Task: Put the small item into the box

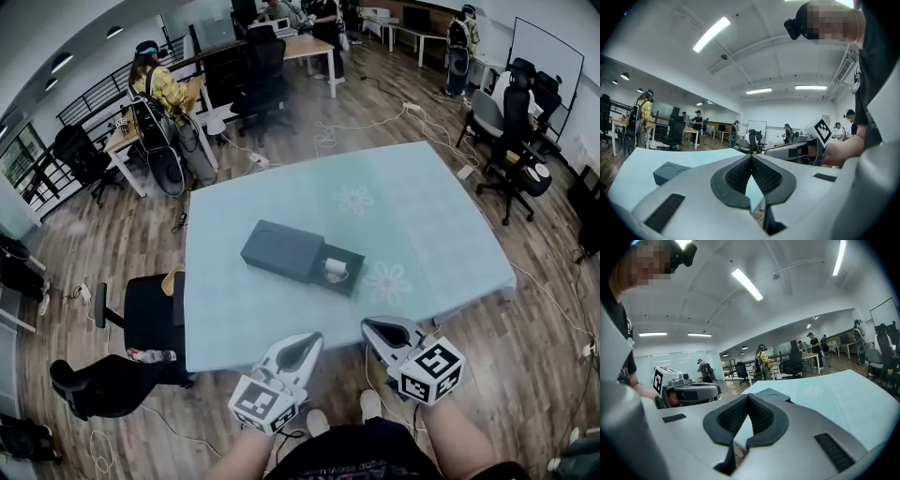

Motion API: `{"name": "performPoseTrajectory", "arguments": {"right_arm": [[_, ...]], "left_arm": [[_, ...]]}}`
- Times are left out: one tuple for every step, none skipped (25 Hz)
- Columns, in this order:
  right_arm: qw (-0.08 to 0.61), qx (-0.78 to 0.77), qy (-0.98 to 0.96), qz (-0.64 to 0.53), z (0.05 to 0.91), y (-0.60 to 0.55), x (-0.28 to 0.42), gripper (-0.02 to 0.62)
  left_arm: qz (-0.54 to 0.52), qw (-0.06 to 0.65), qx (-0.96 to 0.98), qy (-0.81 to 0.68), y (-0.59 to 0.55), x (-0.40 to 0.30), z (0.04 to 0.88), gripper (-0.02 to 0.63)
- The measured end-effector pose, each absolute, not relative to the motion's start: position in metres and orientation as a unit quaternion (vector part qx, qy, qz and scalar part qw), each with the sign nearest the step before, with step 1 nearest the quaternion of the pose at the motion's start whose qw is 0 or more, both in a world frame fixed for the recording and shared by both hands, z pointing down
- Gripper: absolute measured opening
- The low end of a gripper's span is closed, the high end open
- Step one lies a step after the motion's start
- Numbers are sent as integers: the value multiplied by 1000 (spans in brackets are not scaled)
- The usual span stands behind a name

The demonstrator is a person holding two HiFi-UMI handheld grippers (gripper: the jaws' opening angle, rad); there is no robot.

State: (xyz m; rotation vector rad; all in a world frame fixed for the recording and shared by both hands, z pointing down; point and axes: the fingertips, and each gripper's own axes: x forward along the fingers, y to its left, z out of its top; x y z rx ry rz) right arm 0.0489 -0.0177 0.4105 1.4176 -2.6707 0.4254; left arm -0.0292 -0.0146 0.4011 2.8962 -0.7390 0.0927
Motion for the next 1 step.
{"name": "performPoseTrajectory", "arguments": {"right_arm": [[44,463,-874,139,411,-18,49,18]], "left_arm": [[32,76,966,-247,-15,-29,401,34]]}}
